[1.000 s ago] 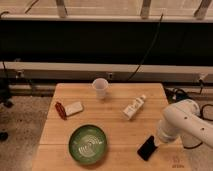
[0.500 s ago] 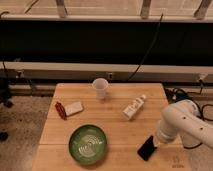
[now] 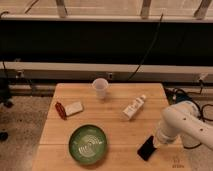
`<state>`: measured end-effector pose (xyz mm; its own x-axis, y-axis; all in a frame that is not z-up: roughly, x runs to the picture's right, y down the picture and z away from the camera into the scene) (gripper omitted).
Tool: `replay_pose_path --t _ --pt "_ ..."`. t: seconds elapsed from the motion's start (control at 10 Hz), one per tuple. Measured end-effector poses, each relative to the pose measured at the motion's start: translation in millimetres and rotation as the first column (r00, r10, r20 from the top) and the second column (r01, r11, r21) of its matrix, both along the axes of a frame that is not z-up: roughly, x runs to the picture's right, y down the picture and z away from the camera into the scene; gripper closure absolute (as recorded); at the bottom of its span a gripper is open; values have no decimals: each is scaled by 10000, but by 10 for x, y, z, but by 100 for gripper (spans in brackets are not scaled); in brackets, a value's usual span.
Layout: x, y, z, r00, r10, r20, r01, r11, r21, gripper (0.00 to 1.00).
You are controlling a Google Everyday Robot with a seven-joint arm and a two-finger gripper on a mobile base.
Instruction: Push the eraser across the table
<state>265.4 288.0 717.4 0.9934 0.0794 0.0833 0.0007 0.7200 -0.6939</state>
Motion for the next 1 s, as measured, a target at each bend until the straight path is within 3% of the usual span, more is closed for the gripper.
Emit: replay_pose_path --t 0.7,1.0 --pt "288 209 96 9953 918 -323 -914 9957 130 98" --pt "336 301 131 9934 1065 -414 -1065 9943 32 98"
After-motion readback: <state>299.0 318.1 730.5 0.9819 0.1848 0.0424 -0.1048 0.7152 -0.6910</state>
